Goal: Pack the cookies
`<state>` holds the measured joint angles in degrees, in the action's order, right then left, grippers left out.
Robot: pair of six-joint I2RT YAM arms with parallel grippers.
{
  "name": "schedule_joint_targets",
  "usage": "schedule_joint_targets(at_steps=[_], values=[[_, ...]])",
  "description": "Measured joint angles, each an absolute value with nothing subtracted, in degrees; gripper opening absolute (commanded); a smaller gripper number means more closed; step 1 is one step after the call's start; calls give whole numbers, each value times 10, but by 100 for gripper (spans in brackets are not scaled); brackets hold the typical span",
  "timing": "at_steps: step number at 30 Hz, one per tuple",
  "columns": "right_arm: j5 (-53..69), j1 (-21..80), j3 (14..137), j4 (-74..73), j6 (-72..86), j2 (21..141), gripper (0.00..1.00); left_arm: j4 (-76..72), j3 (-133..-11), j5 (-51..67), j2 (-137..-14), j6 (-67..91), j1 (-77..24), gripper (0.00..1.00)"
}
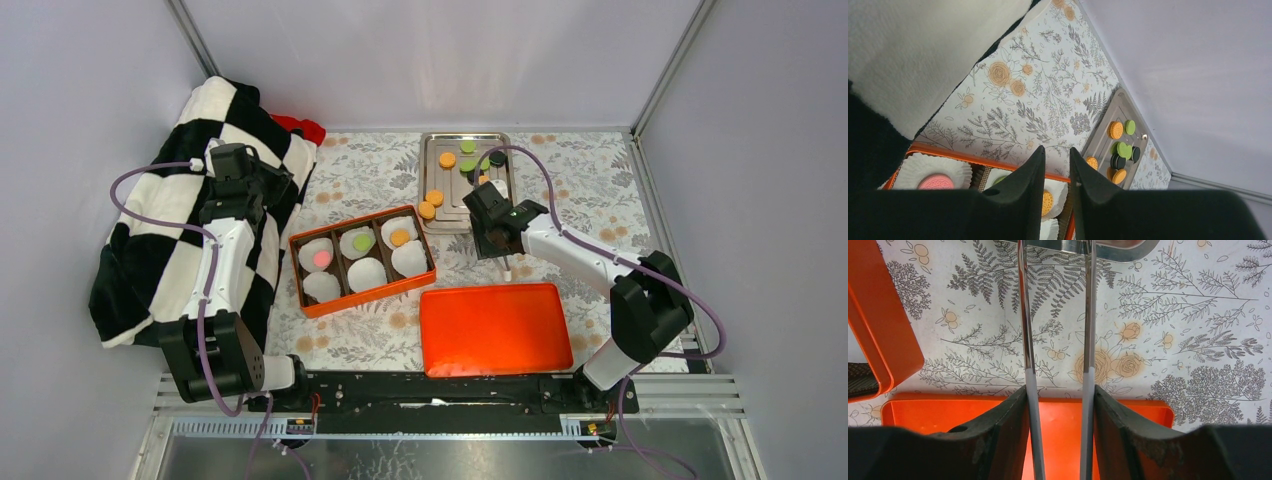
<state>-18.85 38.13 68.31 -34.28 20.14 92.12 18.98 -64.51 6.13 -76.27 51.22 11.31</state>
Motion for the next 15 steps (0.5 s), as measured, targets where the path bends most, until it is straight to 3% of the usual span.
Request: schedule_joint_targets(at_steps=[15], values=[[-203,381,708,-349,210,969,53,188,-645,67,-763,516,113,29]])
